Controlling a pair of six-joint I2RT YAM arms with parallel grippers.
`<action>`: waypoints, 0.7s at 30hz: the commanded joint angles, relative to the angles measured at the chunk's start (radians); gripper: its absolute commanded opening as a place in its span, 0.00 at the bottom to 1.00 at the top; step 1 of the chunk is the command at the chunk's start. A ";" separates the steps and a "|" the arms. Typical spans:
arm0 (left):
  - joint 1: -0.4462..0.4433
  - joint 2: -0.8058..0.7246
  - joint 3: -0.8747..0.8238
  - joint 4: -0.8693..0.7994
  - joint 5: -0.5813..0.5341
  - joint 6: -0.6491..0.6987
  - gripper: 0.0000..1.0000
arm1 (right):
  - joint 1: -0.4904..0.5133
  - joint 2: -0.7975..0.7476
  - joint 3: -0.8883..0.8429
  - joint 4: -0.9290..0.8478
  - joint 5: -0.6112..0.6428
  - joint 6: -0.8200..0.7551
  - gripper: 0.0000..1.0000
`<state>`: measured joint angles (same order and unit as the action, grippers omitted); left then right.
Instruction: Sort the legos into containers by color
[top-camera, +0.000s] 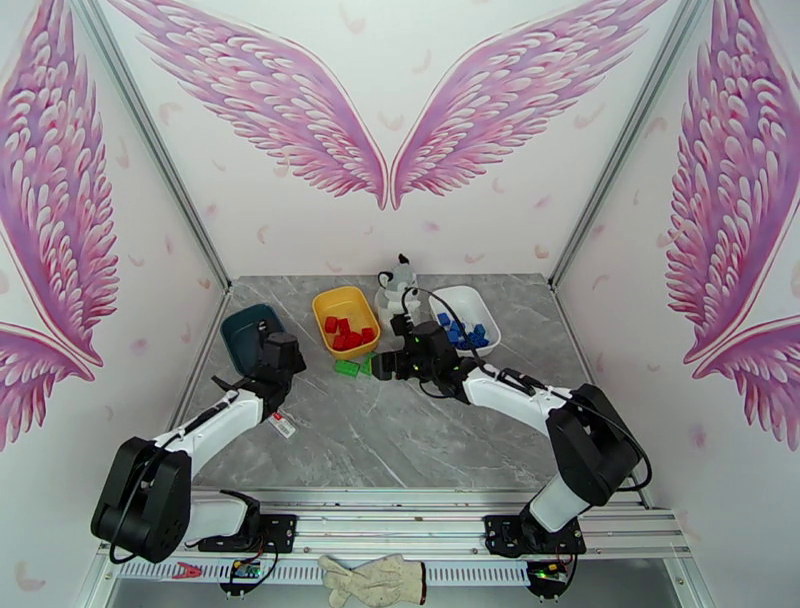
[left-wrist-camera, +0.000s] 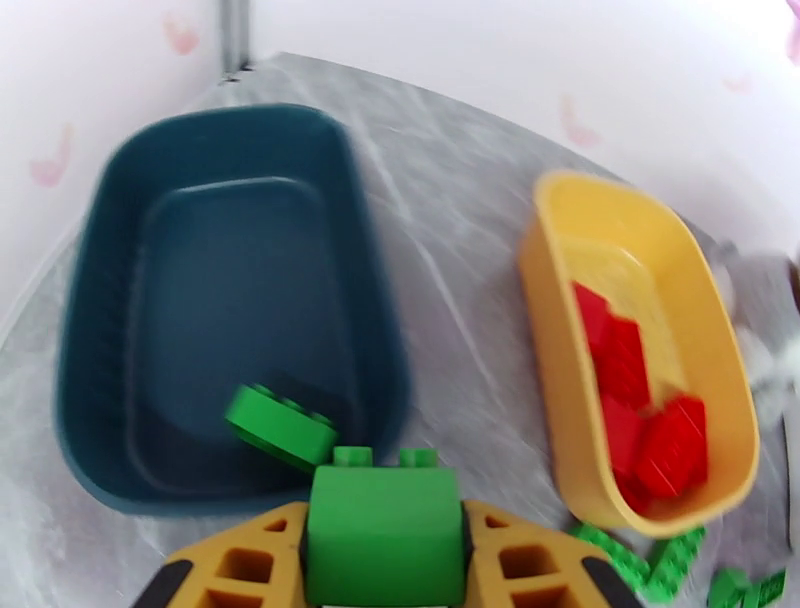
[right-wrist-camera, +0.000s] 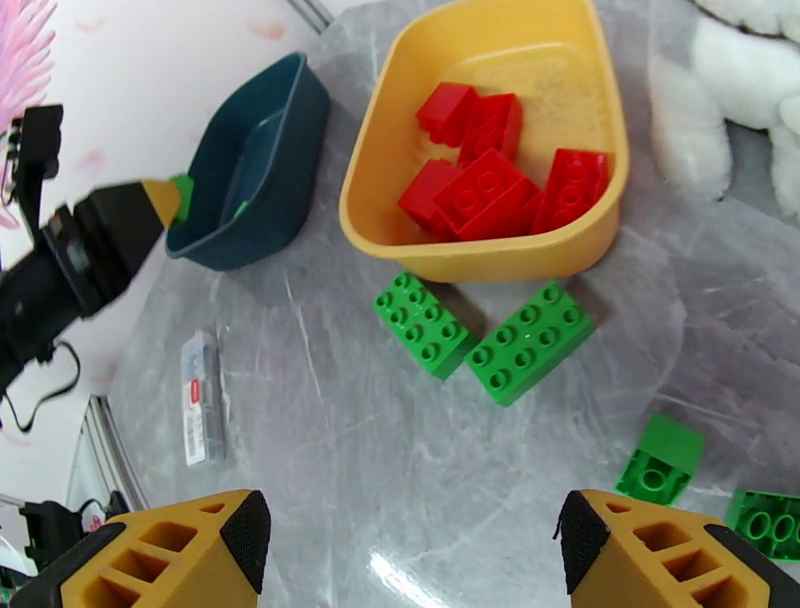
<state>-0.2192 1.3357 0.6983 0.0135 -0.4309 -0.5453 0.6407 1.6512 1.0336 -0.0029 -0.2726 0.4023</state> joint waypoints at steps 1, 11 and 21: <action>0.067 0.029 0.005 0.041 0.057 -0.013 0.28 | 0.013 0.028 0.047 -0.057 0.036 -0.029 0.83; 0.123 0.036 0.029 0.020 0.093 0.016 0.70 | 0.013 0.012 0.047 -0.095 0.140 -0.039 0.86; -0.084 -0.041 -0.010 0.013 0.089 0.053 0.86 | -0.007 0.002 0.041 -0.138 0.303 -0.021 0.79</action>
<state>-0.2367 1.3045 0.7067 0.0338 -0.3443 -0.5163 0.6464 1.6711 1.0512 -0.1059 -0.0525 0.3798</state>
